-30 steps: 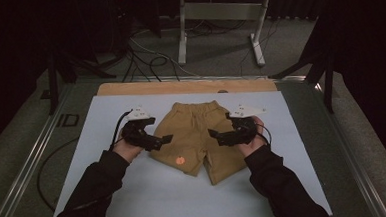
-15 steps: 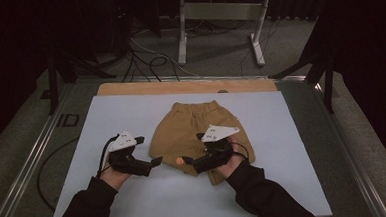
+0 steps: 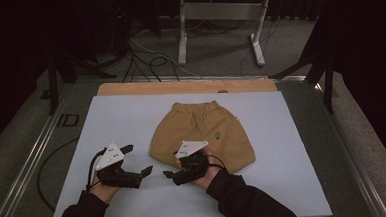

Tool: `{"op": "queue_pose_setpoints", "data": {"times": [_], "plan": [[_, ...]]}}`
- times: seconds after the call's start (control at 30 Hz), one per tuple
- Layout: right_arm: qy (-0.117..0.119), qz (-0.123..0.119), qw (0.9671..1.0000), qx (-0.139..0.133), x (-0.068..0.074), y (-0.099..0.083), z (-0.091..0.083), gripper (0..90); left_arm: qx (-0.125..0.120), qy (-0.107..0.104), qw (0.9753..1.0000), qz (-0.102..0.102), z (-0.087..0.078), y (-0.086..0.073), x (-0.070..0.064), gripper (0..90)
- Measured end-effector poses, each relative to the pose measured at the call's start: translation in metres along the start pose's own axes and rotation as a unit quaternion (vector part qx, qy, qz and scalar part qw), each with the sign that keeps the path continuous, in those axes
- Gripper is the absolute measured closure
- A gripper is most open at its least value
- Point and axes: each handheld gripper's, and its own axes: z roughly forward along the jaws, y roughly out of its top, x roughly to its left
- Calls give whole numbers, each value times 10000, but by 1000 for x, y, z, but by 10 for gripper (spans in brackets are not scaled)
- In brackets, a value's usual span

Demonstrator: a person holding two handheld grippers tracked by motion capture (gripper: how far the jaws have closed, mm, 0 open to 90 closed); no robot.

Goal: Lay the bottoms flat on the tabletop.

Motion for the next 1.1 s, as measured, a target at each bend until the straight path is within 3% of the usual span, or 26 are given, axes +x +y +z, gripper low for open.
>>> {"op": "queue_pose_setpoints", "data": {"times": [0.03, 0.2, 0.27, 0.4, 0.63, 0.67, 0.7, 0.9, 1.1], "plan": [[-75, -16, 10000, 62, 1, -1, 4, 366, 27, 48, 10000, -11, 0, -2, 1, 19], [-391, -273, 9979, 427, -3, -5, 18, 447, 59, 65, 10000, 18, 3, -5, 2, 19], [-459, -167, 9972, 560, -4, -7, 21, 498, 49, 26, 10000, 26, 4, -6, 2, 19], [-641, -259, 9946, 777, -3, -12, 26, 592, 7, 33, 10000, -10, 4, -6, 2, 19], [-729, -383, 9929, 854, -4, -12, 27, 827, -54, 35, 10000, -61, 2, -7, 3, 19], [-729, -383, 9929, 854, -4, -12, 27, 827, -46, 48, 10000, -53, 2, -7, 3, 19], [-775, -315, 9921, 940, -5, -9, 26, 890, -38, 28, 10000, -76, 3, -7, 4, 19], [-740, -176, 9936, 839, -6, 0, 18, 898, -34, 24, 9999, -97, 3, -8, 4, 19], [-773, 36, 9966, 297, -24, 17, -18, 899, -26, -20, 9999, -144, 5, -9, 5, 19]]}}
